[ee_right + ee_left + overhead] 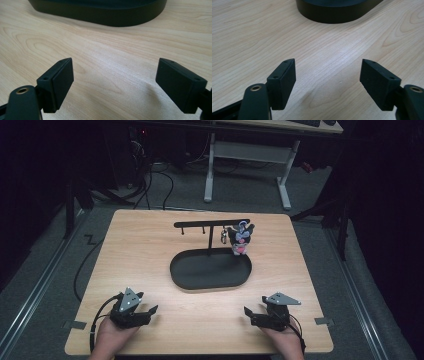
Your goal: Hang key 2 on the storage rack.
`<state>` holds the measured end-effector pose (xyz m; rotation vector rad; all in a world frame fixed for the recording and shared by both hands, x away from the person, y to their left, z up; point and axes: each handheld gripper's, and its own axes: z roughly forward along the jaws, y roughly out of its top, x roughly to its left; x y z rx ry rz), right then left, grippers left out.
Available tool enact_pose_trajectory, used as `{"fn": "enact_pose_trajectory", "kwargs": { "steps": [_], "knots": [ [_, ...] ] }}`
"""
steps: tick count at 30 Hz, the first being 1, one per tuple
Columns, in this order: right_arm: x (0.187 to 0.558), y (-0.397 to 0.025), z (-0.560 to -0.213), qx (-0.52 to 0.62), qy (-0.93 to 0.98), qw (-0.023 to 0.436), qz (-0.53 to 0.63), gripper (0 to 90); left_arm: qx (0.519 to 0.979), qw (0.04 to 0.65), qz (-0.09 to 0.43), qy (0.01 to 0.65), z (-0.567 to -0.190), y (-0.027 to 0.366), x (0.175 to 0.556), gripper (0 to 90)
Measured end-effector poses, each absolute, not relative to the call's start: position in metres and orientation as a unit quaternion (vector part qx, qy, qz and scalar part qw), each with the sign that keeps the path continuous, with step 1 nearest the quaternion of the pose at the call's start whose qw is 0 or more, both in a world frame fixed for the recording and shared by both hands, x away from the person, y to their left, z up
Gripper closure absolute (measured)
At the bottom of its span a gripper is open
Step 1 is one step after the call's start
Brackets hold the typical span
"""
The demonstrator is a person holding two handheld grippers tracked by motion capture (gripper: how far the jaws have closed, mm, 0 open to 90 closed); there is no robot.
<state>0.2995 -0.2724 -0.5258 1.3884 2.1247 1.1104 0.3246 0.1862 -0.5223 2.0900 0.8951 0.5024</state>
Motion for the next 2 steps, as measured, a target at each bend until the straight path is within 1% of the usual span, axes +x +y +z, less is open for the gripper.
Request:
{"fn": "enact_pose_trajectory", "kwargs": {
  "steps": [2],
  "knots": [
    [0.2993, -0.273, -0.5246, 0.495, 0.748, 0.191, 0.398, 14.6, 0.826, 0.397, 0.191, 0.351, -0.5218, 0.1838, 0.3237, 30.6]
  ]
}}
